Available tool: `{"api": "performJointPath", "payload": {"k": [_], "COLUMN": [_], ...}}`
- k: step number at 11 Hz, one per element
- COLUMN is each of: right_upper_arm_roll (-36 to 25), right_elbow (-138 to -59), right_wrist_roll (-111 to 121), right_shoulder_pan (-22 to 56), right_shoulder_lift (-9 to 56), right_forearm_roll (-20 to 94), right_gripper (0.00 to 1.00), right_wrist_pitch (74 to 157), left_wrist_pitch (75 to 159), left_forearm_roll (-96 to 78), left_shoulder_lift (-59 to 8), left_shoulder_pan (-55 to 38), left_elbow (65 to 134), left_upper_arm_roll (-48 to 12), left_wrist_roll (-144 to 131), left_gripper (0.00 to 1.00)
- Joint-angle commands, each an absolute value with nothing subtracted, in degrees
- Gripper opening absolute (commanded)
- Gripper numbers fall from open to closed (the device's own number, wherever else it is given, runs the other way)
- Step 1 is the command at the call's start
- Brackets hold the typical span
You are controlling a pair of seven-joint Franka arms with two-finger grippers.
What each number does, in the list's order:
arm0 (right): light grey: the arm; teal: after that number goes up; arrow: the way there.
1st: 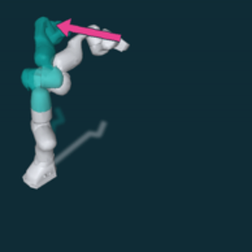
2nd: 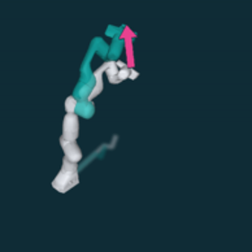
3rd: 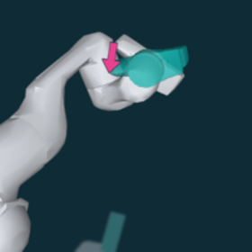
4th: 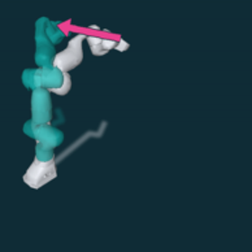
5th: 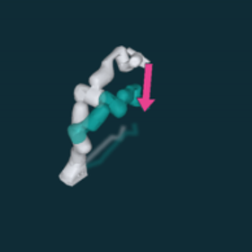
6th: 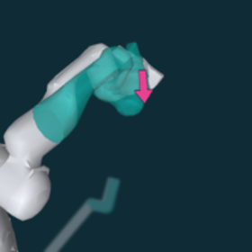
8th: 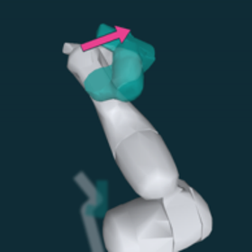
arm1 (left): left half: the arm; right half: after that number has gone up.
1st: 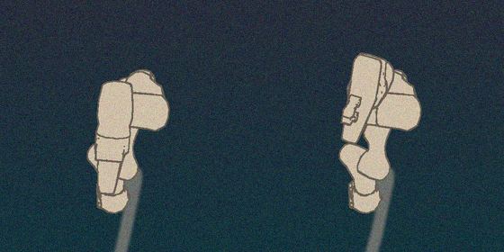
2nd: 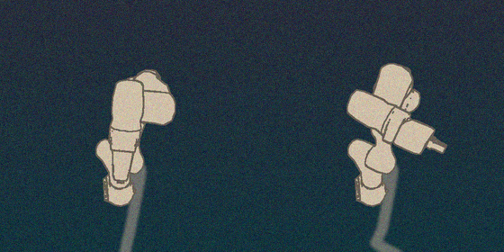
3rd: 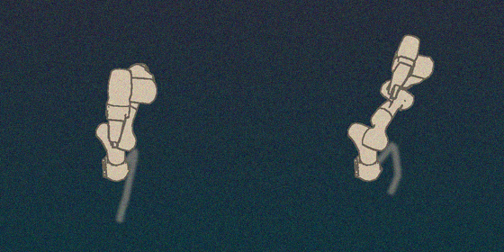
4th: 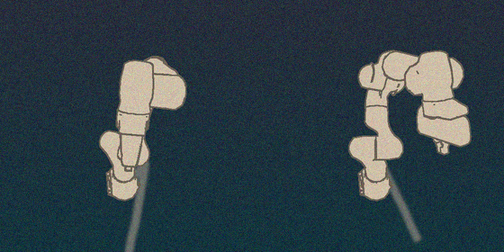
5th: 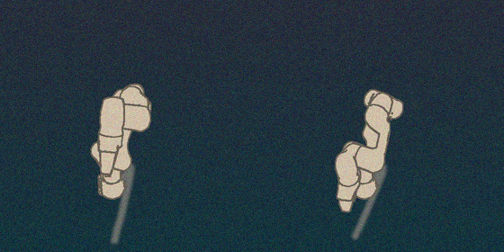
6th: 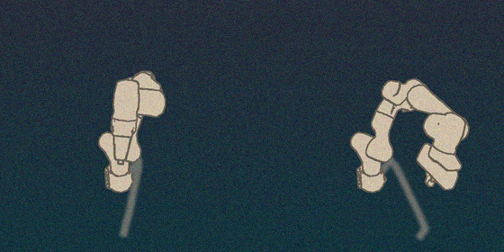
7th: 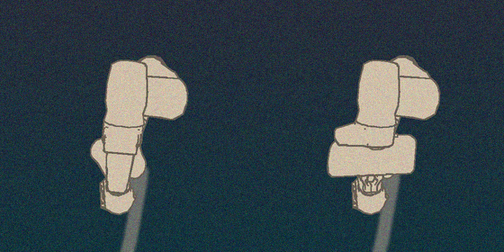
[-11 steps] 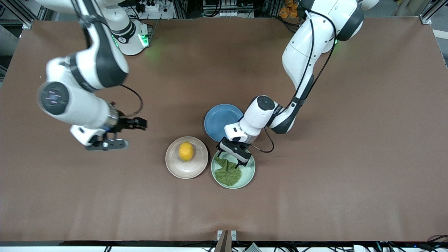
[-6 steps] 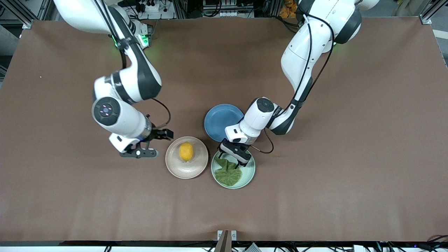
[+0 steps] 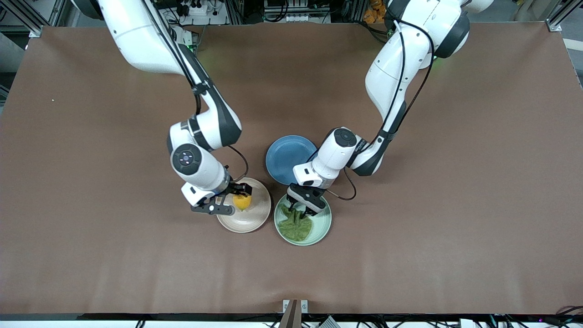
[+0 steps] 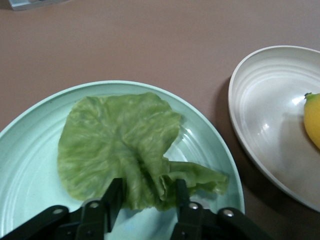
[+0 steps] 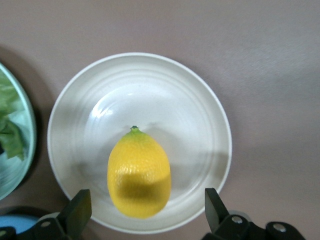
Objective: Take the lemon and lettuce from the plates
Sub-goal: 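Close the left gripper on the lettuce while the right gripper grasps the lemon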
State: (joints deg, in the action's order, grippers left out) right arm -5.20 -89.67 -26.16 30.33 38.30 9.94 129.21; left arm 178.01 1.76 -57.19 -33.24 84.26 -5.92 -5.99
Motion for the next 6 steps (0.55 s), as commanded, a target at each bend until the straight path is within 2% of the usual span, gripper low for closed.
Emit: {"api": "performJointPath", "payload": {"k": [1,4,6], "right_upper_arm_roll": [-5.62,-5.62,-5.62], "right_elbow": [-88.42,-88.51,-88.51], "right_wrist_roll": [-26.89,-27.07,-27.33], "right_shoulder_pan": [30.67,31.81,32.43], "right_shoulder_lift": [41.04,42.89,43.59], "right_forearm_roll": [10.64,10.63,10.63], "right_gripper": [1.00,1.00,1.00], "right_wrist_pitch": [131.91,134.64,135.44], "left_wrist_pitch": [178.95,178.86,178.86], "left_forearm_roll": [4.12,5.18,5.18], "left_shoulder_lift": [-57.49,-55.81,-54.94], "left_shoulder_pan": [-33.66,-32.35,-31.39], "left_elbow": [83.49,84.37,85.77], "left_upper_arm_roll": [-5.19,-5.19,-5.27], "left_wrist_roll": [-6.06,-5.80,-3.10], "left_gripper": [0.24,0.16,0.05]}}
